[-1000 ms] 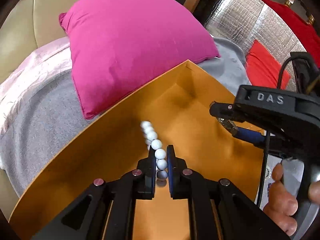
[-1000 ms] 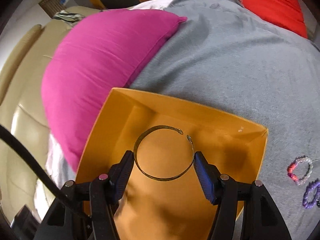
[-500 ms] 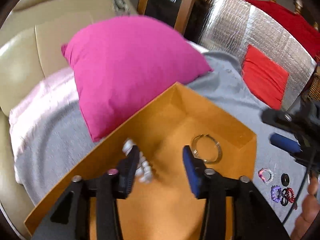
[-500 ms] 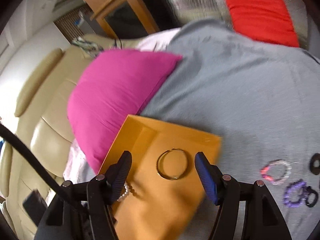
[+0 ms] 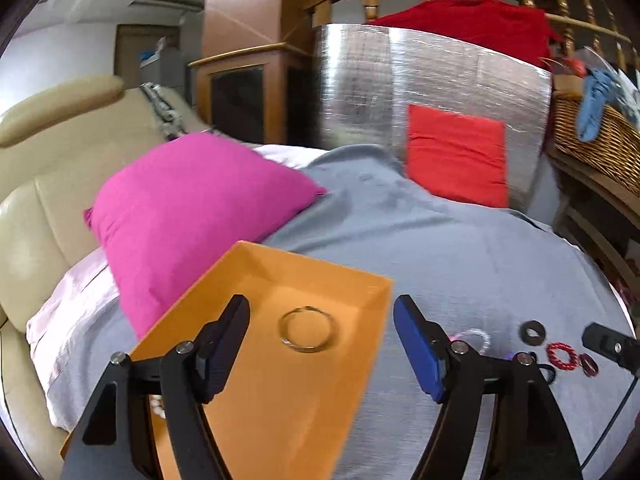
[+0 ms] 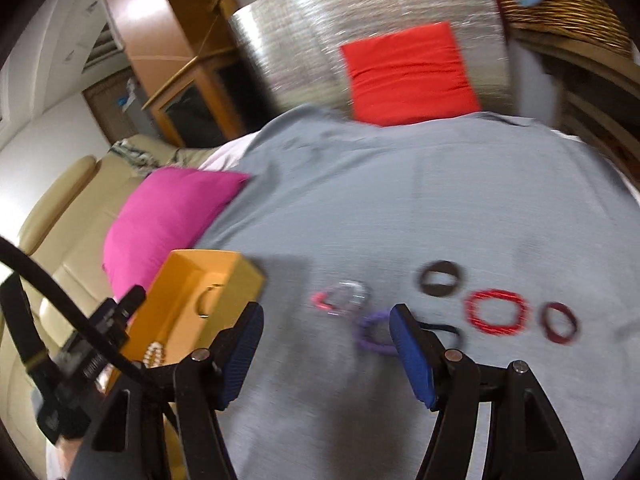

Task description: Organize jewelry

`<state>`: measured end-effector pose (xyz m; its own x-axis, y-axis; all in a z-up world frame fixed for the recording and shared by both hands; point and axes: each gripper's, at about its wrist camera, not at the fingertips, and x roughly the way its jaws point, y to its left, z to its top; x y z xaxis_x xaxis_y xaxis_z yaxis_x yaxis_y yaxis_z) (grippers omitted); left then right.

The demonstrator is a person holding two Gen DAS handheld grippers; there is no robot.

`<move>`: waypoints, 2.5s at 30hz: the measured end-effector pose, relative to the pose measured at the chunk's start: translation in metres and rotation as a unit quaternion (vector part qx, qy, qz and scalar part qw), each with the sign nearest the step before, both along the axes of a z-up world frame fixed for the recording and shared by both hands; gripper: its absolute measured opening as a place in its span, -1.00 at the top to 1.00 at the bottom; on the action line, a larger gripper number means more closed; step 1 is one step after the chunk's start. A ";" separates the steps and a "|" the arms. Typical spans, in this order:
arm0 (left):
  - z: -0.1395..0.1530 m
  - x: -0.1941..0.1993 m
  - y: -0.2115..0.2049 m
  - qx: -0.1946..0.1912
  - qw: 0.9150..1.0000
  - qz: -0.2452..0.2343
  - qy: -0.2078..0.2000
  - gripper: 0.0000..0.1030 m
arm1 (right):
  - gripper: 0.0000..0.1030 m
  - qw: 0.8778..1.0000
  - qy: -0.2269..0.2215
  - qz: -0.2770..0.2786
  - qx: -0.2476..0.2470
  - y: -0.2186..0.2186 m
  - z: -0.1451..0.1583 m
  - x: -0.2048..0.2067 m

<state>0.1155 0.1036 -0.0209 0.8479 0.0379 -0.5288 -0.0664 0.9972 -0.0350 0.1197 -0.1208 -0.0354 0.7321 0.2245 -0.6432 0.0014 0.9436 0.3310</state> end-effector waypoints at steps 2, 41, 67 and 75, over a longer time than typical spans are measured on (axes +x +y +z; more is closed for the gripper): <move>0.000 0.000 -0.009 0.004 1.000 -0.006 0.000 -0.46 | -0.35 1.000 -0.010 -0.018 -0.007 -0.018 -0.003 -0.016; -0.030 -0.003 -0.142 0.062 0.992 -0.103 0.034 -0.46 | -0.35 0.991 0.054 -0.110 0.059 -0.131 -0.053 -0.054; -0.025 -0.001 -0.120 0.059 0.994 -0.089 0.027 -0.46 | -0.34 0.988 0.070 -0.121 0.070 -0.133 -0.057 -0.048; -0.022 -0.003 -0.110 0.057 0.995 -0.083 0.024 -0.46 | -0.34 0.988 0.071 -0.116 0.070 -0.125 -0.058 -0.043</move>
<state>0.1130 -0.0068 -0.0429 0.8217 -0.0388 -0.5687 0.1009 0.9918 0.0781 0.0766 -0.2457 -0.0935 0.6784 0.1550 -0.7182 0.2689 0.8573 0.4390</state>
